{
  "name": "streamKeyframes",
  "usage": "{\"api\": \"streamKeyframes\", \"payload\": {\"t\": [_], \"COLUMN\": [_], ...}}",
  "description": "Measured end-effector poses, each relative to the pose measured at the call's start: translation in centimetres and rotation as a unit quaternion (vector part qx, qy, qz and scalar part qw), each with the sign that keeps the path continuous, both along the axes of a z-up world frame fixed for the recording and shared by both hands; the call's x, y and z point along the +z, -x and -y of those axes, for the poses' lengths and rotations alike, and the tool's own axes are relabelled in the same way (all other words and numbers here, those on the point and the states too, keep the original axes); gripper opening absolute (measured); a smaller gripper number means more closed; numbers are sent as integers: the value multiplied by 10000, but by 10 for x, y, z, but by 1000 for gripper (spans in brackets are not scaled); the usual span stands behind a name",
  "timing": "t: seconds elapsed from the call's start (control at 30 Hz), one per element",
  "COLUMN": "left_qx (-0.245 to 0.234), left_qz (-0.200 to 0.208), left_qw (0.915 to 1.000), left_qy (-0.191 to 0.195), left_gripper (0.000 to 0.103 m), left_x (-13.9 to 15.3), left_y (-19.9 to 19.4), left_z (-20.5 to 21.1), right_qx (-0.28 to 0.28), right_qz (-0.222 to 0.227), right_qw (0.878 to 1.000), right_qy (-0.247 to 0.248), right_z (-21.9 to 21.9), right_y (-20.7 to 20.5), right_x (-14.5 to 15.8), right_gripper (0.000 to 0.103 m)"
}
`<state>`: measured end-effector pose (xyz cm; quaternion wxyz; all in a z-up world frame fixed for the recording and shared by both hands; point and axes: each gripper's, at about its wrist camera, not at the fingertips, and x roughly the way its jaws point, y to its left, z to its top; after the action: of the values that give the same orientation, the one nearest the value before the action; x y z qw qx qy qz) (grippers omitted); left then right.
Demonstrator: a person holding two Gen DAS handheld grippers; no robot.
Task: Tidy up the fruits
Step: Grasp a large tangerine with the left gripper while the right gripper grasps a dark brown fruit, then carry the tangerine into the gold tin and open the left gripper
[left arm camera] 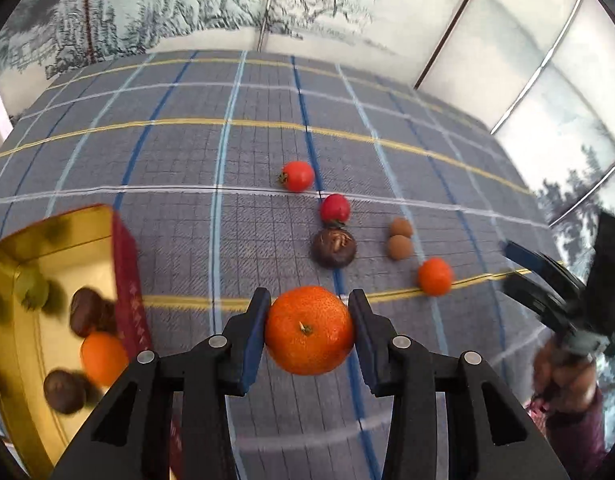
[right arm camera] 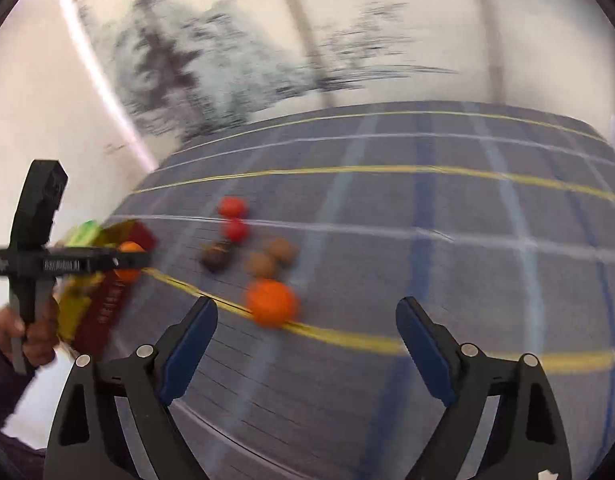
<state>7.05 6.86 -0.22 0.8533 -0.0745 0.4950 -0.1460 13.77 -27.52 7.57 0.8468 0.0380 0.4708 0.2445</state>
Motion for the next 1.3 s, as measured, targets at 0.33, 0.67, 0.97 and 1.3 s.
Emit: {"api": "streamKeyframes", "payload": {"t": [0.33,0.67,0.97,1.3], "left_qx": [186,242,409,623], "left_qz": [252,320,239,364], "left_qw": [9995,9989,9985,9972], "left_qy": [83,224,257,214], "left_gripper": [41,41,41,41], "left_x": [25,25,21,30], "left_y": [39,45,55,80], "left_z": [-37,-57,-75,-95], "right_qx": [857,1054,1043,875], "right_qz": [-433,-679,-752,-564], "right_qw": [9953,9898,9877,9945], "right_qy": [99,678,889,65], "right_z": [-107,-149,-163,-116], "right_y": [-55,-57,-53,44], "right_x": [-16,-51,-64,-17], "right_gripper": [65,61,36,36]}}
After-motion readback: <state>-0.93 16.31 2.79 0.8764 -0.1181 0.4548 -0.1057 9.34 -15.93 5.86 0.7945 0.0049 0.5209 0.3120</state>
